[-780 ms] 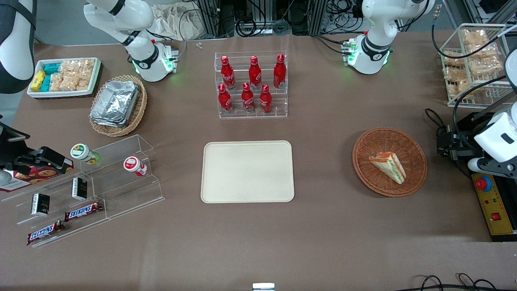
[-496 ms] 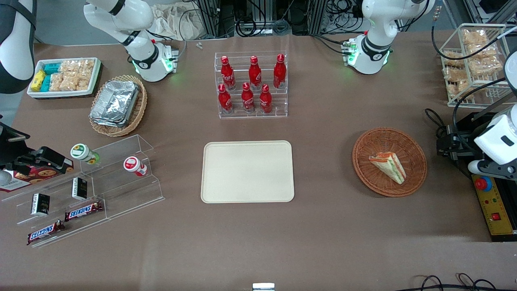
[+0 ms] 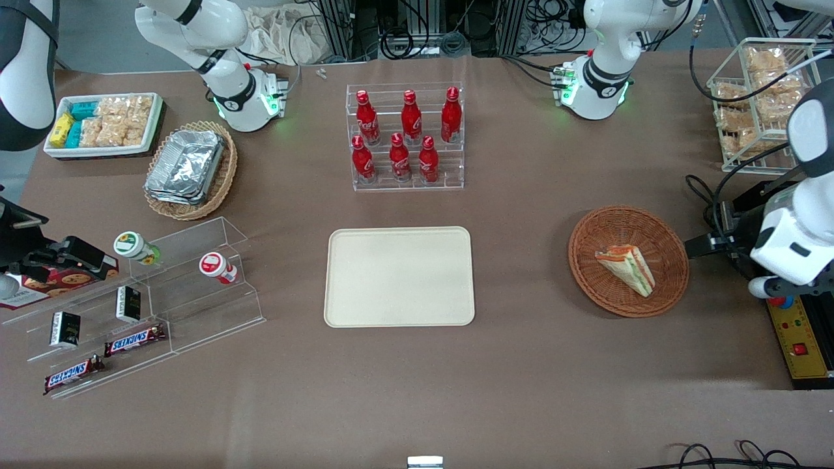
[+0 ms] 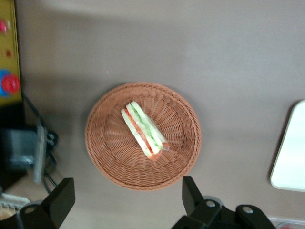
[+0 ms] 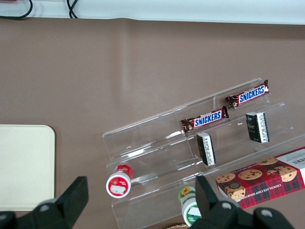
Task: Place sandwich from basket to tray
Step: 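Move the left gripper over the sandwich in the wicker basket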
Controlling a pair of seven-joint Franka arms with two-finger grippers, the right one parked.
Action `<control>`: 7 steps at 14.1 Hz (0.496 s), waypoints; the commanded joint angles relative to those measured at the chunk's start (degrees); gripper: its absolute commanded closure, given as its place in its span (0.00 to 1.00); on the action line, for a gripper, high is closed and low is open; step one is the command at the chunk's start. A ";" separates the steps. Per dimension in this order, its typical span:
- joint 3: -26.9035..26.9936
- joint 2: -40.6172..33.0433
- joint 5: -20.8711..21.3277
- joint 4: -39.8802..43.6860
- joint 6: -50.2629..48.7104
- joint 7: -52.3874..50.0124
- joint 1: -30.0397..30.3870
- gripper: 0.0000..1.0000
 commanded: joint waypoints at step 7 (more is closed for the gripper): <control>-0.38 -5.25 0.70 -27.21 22.57 -35.34 -0.22 0.00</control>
